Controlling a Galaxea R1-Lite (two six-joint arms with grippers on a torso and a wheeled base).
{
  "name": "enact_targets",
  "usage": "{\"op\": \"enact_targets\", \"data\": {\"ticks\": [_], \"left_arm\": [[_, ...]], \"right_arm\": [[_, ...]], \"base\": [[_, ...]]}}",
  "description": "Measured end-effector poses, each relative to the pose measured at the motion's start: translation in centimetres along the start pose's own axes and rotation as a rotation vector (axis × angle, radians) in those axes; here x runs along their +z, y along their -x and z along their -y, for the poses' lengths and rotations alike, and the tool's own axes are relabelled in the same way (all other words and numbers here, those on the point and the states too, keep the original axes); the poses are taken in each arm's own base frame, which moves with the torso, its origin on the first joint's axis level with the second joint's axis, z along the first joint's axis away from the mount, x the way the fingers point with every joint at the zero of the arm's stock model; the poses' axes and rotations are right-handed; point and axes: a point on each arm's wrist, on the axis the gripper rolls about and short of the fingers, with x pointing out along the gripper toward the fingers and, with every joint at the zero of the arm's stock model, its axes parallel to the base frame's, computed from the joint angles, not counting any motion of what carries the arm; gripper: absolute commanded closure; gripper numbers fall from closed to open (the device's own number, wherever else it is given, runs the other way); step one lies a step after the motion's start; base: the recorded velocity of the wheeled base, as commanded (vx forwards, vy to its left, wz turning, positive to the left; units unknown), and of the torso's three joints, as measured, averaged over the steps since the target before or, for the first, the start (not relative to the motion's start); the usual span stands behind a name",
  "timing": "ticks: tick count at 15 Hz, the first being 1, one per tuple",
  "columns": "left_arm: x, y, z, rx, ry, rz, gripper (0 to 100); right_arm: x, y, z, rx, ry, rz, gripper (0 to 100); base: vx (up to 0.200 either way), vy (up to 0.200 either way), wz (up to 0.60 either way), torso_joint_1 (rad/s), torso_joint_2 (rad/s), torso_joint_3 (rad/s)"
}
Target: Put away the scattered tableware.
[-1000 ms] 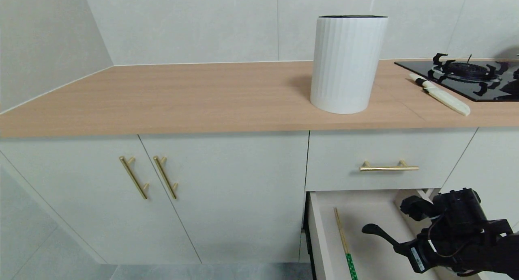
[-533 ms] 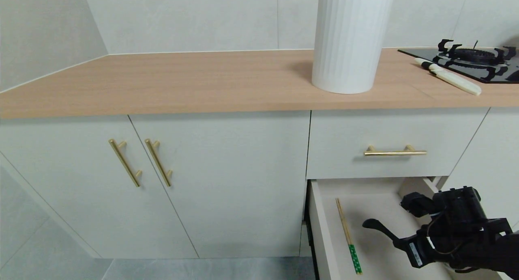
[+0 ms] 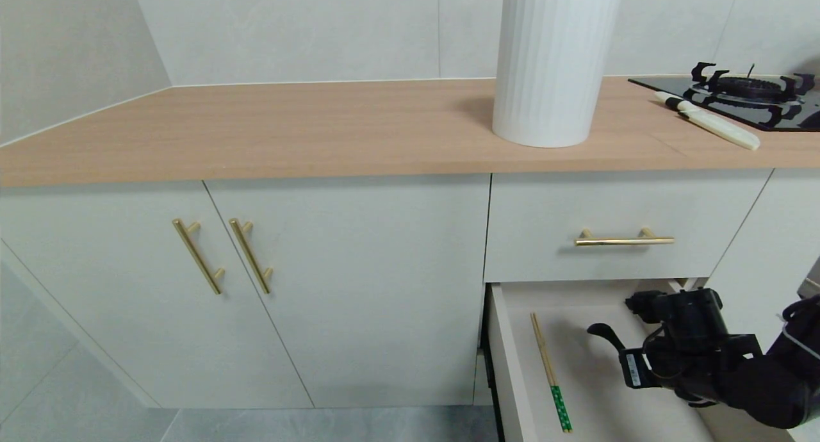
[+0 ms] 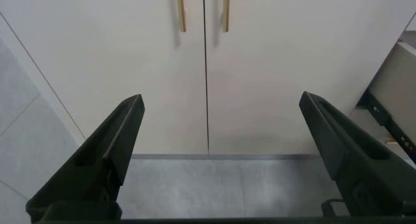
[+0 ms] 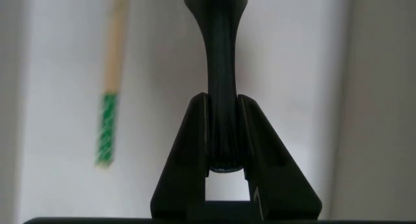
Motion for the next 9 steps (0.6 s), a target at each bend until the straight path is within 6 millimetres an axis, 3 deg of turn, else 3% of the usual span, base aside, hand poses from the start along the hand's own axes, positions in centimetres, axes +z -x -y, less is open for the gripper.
{"op": "enact_targets", "data": {"ticks": [9], "left_arm": [[0.0,0.0,0.0,0.0,0.0,0.0,0]], "right_arm": [[-1.9,-3.8,-0.9,-0.023,-0.022,-0.1,100]], "base": [[0.0,0.0,0.0,0.0,0.0,0.0]]}}
